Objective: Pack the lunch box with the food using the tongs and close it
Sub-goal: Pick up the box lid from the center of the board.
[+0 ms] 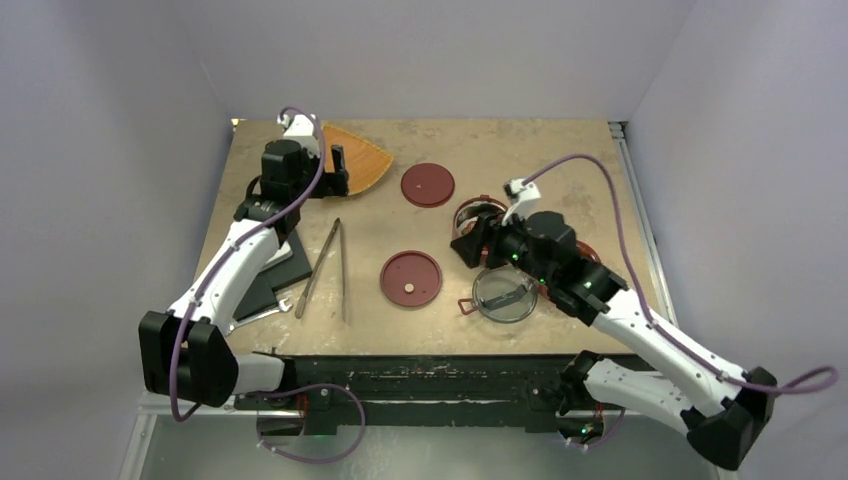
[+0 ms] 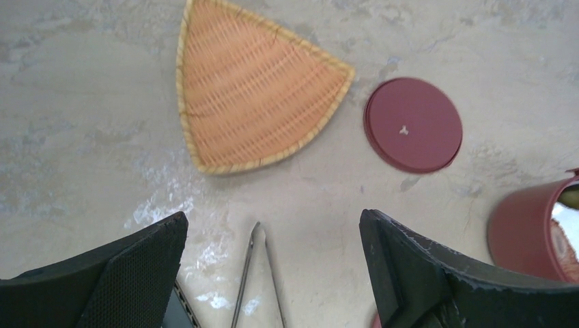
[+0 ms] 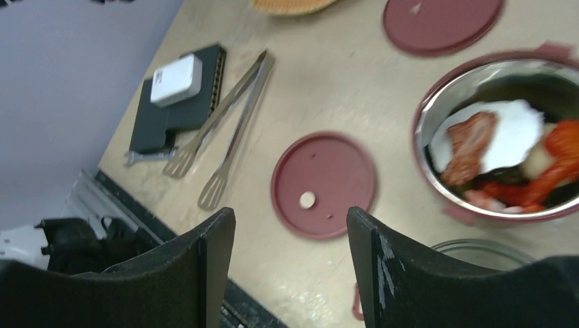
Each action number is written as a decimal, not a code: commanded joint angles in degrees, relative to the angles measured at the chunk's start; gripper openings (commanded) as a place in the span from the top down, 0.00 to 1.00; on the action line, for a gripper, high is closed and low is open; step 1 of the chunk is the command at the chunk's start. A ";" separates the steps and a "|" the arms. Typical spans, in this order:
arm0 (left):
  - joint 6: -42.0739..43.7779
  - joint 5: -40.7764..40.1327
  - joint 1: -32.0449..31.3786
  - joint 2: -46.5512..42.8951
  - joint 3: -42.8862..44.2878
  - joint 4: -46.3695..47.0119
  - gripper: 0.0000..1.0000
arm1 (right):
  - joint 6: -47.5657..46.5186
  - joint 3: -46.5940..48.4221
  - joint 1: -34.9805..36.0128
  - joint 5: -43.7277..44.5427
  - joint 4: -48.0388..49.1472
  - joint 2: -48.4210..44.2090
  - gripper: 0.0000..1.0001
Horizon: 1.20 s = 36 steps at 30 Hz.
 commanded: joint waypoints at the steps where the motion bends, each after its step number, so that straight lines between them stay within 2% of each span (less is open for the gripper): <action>1: -0.90 -0.29 0.30 -4.13 -3.84 3.43 0.04 | 10.75 -0.26 7.36 5.35 1.96 5.49 0.38; 9: -2.01 1.30 0.26 -4.83 -3.85 3.59 0.04 | 17.94 0.76 16.56 14.78 5.59 17.34 0.42; 17: -1.33 -0.44 0.29 -6.49 -4.44 4.23 0.04 | 24.38 0.96 19.20 22.94 5.52 25.02 0.43; 25: -2.28 1.48 0.30 -6.34 -4.38 4.48 0.05 | 26.46 4.32 19.20 23.27 2.55 36.17 0.44; 36: -2.34 1.86 0.30 -7.21 -4.09 4.30 0.05 | 26.59 6.53 19.11 23.44 0.64 43.54 0.47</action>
